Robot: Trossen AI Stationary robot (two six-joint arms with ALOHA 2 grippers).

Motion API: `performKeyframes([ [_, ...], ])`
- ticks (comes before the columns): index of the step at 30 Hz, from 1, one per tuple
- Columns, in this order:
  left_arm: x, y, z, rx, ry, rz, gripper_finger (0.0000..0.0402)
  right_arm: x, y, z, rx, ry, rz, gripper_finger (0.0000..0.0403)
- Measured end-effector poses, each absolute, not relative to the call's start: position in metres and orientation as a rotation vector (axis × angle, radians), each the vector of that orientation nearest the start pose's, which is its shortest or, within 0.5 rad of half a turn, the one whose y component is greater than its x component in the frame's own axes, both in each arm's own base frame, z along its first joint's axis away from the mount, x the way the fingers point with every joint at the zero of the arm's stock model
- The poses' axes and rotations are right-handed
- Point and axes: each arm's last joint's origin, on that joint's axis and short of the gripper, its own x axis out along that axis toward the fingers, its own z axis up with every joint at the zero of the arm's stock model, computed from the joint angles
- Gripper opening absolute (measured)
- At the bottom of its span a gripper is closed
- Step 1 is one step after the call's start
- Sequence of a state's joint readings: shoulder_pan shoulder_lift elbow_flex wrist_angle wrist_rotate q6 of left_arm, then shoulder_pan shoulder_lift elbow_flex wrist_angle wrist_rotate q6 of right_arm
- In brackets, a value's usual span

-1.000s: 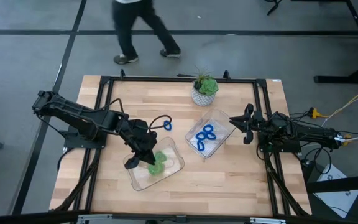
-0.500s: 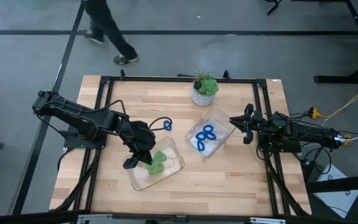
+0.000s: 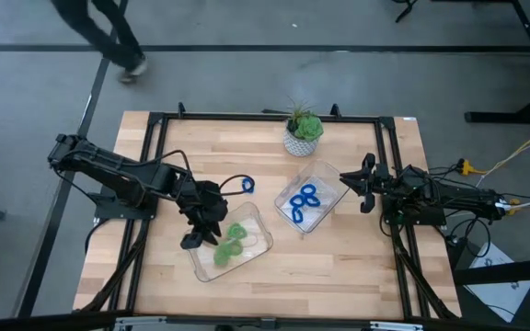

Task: Sort spring keychains
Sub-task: Put the blue spring keychain into the top transparent bin

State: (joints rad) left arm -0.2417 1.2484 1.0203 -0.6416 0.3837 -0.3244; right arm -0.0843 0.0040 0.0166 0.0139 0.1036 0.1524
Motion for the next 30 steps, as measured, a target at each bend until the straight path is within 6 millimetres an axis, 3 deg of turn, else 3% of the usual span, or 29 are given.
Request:
performKeyframes([
  [6,0.239,-0.070,0.284,-0.387,0.987,-0.421,0.0160,0.096,-0.011,0.170,0.152,-0.041,-0.186,0.0067],
  [13,0.241,-0.067,0.284,-0.408,0.982,-0.405,0.0162,0.096,-0.011,0.170,0.152,-0.041,-0.185,0.0067],
  [21,0.255,-0.049,0.293,-0.337,0.801,-0.393,0.0157,0.096,-0.011,0.170,0.152,-0.040,-0.185,0.0067],
  [30,0.262,-0.018,0.294,-0.101,0.709,-0.077,0.0157,0.096,-0.011,0.170,0.152,-0.041,-0.185,0.0067],
])
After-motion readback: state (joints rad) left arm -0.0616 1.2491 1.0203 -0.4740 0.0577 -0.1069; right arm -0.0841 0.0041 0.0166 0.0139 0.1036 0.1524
